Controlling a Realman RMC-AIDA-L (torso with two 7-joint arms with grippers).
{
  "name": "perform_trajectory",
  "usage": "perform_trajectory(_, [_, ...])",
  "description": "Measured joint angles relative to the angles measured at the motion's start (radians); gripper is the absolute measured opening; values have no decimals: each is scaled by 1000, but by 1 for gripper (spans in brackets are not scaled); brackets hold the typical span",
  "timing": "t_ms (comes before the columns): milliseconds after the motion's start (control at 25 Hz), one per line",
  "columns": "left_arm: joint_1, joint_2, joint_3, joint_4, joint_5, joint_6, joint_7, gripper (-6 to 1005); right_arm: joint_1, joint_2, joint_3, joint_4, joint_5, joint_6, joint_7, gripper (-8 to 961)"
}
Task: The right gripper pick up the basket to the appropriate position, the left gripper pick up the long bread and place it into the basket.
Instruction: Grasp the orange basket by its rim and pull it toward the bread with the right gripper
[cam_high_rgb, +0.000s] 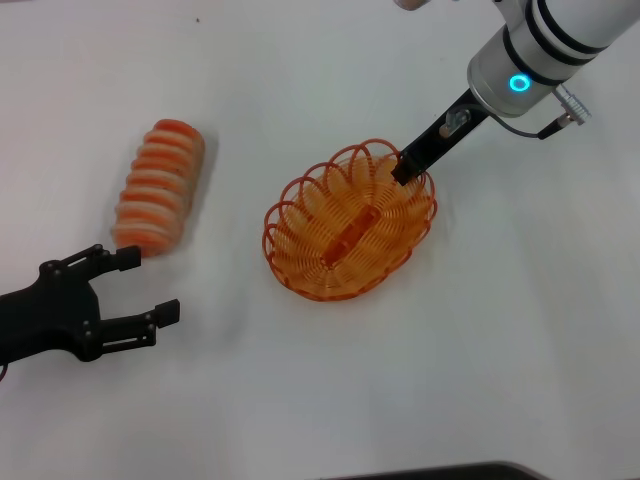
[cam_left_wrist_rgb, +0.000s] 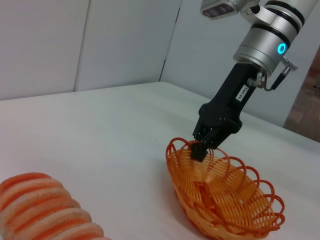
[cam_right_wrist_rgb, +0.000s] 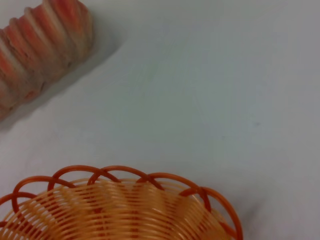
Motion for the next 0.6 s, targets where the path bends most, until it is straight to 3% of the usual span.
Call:
perform_trajectory(200, [0,-1,0,0,0,0,0,908,-4,-1,8,0,4,0,4,145])
perform_trajectory(400, [0,-1,-2,0,0,5,0,907,-38,-10,75,-23,82,-16,10,113])
perform_trajectory(600, [0,-1,-11,0,0,-1,3,905,-89,-15,255,-65,151,-93,11,105])
